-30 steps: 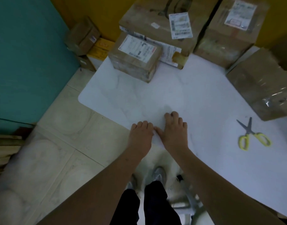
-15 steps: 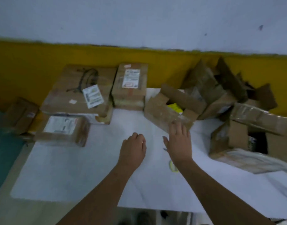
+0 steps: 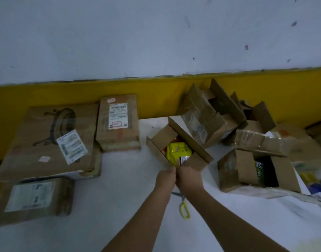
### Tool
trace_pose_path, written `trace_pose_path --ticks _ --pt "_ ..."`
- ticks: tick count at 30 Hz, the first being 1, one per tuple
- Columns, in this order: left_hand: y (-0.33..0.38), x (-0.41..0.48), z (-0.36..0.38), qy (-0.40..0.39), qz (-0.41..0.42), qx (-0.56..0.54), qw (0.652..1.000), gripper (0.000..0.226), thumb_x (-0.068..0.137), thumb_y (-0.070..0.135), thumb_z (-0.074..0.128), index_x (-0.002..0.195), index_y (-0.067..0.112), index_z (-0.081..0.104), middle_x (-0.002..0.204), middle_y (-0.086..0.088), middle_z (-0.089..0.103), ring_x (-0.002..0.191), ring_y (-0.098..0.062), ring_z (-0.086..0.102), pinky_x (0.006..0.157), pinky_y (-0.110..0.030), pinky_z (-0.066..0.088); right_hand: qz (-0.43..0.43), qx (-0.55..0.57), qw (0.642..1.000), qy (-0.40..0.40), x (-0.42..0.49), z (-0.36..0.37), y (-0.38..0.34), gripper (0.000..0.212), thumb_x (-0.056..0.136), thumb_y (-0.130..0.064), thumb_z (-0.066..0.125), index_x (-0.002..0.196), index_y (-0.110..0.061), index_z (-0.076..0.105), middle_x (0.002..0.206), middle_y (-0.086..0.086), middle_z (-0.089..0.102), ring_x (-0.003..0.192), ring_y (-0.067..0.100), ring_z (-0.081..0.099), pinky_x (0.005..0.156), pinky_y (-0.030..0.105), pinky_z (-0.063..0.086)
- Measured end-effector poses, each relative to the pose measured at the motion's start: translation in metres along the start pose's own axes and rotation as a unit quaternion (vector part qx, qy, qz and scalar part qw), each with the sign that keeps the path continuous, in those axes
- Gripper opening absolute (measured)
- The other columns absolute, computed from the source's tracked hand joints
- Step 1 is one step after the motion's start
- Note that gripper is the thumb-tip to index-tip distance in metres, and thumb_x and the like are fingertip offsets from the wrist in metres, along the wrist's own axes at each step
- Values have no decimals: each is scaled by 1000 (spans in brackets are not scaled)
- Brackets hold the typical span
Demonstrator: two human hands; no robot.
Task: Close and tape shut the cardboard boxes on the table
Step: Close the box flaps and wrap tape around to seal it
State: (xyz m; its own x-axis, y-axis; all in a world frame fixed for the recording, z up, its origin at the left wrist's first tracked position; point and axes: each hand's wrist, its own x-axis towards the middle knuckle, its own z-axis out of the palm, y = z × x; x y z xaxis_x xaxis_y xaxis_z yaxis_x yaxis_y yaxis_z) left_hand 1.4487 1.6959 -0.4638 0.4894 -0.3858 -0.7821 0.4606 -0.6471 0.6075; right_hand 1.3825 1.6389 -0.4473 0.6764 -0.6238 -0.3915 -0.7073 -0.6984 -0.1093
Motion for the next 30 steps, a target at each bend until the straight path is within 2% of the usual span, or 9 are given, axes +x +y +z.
trace_pose_path --ticks 3,7,10,13,16,19,22,24,30 --pt "8 -3 4 6 -7 72 997 62 97 51 48 124 -4 59 128 -21 60 120 -34 57 98 -36 47 20 26 999 -22 -12 1 -4 12 92 -19 54 96 -18 65 102 3 71 95 23 68 65 26 38" --pt "12 0 4 48 35 149 987 42 97 29 48 115 -5 64 121 -24 63 114 -36 59 92 -35 46 -14 54 997 -52 -15 -3 -5 20 92 -19 54 103 -14 69 103 6 71 96 22 67 67 24 35" --pt "18 -1 -4 87 78 175 978 33 100 20 42 106 -4 63 115 -21 64 109 -34 60 85 -33 46 -79 19 988 132 -18 -10 7 7 72 -20 73 78 -22 69 78 -2 68 72 17 63 59 26 40" --pt "28 2 -10 129 146 241 951 27 101 15 40 94 1 62 106 -18 65 100 -30 62 75 -27 44 -1 46 958 284 -12 -16 35 36 79 -22 70 114 -19 66 115 4 64 102 25 60 80 37 50" --pt "40 6 -17 186 186 283 922 29 102 18 39 112 3 61 110 -19 66 99 -33 62 79 -35 50 108 187 959 183 6 -19 55 71 93 -29 61 152 -14 26 144 12 46 121 30 54 89 39 50" --pt "44 15 -18 246 223 279 901 45 102 25 44 144 11 46 114 -18 68 103 -34 64 81 -40 54 87 275 953 94 25 -13 60 67 100 -30 49 157 -21 14 116 10 65 92 24 65 73 39 56" --pt "40 15 -3 260 242 282 891 37 101 36 45 125 12 60 100 -12 70 92 -30 67 71 -36 53 7 255 960 115 33 1 58 61 101 -37 42 157 -31 17 135 8 57 105 24 62 82 40 56" --pt "28 15 8 245 259 288 889 29 101 33 44 101 13 65 98 -7 65 88 -26 65 70 -32 50 -36 274 959 70 32 12 54 66 99 -55 36 156 -39 7 161 6 25 131 26 48 98 40 50" --pt "5 36 -5 221 256 265 903 35 91 17 56 126 18 59 124 -10 46 107 -27 54 89 -37 51 -45 200 978 29 45 40 63 62 103 -47 30 152 -42 -9 164 12 3 140 33 35 97 37 46"
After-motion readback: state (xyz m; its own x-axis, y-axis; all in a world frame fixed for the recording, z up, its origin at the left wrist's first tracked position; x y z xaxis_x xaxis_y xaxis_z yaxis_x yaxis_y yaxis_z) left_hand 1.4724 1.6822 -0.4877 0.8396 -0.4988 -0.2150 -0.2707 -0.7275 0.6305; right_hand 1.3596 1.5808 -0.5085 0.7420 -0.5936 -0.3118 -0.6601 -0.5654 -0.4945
